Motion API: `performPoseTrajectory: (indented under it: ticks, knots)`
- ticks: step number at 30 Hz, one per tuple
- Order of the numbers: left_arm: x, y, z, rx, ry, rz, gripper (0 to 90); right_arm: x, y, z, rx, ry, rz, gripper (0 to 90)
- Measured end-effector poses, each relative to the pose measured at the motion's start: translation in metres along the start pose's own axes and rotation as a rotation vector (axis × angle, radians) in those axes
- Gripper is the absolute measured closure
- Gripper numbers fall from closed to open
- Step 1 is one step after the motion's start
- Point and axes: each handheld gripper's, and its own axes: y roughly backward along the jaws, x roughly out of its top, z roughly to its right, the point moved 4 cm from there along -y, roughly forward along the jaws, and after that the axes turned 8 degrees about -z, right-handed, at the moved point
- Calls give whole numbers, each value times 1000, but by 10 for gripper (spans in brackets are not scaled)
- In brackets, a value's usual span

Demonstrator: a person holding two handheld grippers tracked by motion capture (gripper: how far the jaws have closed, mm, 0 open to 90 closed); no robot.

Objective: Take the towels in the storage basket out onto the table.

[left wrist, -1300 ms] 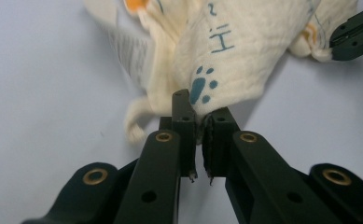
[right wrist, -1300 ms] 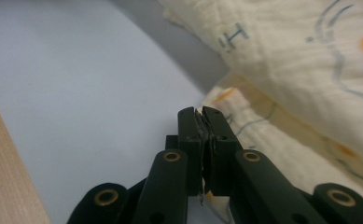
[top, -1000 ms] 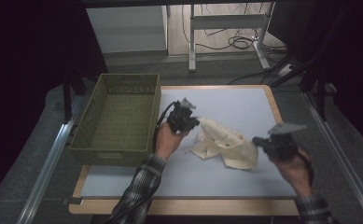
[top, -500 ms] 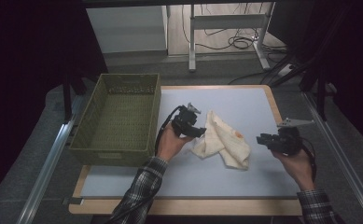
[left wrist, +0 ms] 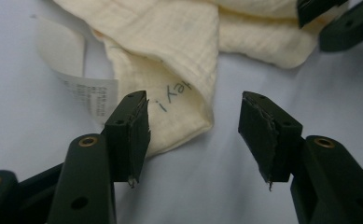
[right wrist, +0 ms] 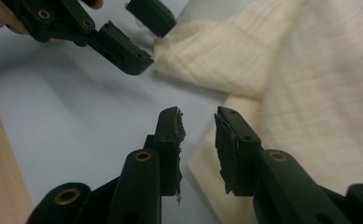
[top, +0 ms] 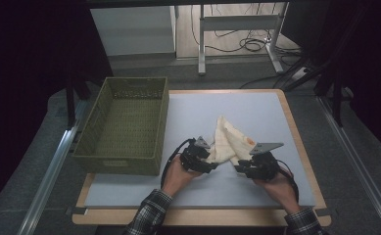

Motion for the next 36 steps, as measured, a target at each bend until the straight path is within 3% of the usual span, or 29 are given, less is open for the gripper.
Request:
performPoseTrajectory:
  ticks: [2, 3, 4, 6, 8, 11, 12, 13, 15, 16, 17, 18, 19, 22, 26, 32, 36]
  knots:
    - [0, -7, 0, 49, -19, -11, 463, -4, -12, -1, -57, 17, -38, 678]
    - [1, -8, 0, 74, -27, 5, 517, -6, -15, -1, -84, 28, -52, 684]
    - [2, -8, -1, 71, -21, 8, 636, -9, -19, 0, -121, 45, -69, 742]
    - [5, -4, -3, 37, -9, 23, 869, -11, -17, 1, -122, 45, -56, 850]
    - [9, 10, -7, 40, 2, 54, 877, -13, -11, 4, -128, 41, -65, 871]
    - [18, 43, -15, 74, 14, 112, 878, -12, 13, 11, -137, 28, -39, 873]
    - [20, 55, -18, 92, 22, 126, 877, -10, 35, 20, -166, 15, -11, 873]
    - [23, 65, -22, 117, 30, 138, 877, -10, 35, 20, -166, 15, -11, 873]
    - [28, 81, -32, 152, 68, 151, 874, -8, 56, 32, -206, -7, 14, 873]
    - [29, 82, -35, 156, 82, 145, 847, -6, 71, 45, -224, -40, 39, 872]
    - [31, 81, -39, 163, 93, 136, 847, -6, 71, 45, -224, -40, 39, 872]
    - [32, 68, -46, 202, 103, 90, 821, -6, 76, 58, -235, -71, 50, 863]
    - [32, 68, -46, 202, 103, 90, 769, -7, 74, 64, -236, -86, 49, 849]
    - [26, 44, -48, 166, 134, 42, 696, -12, 68, 71, -211, -122, 41, 795]
    - [11, 31, -38, 134, 147, 33, 594, -22, 66, 61, -183, -105, 43, 743]
    - [-4, 34, -25, 145, 122, 18, 515, -28, 76, 41, -143, -77, 60, 737]
    - [-16, 35, -17, 136, 129, 16, 468, -36, 74, 26, -121, -46, 33, 727]
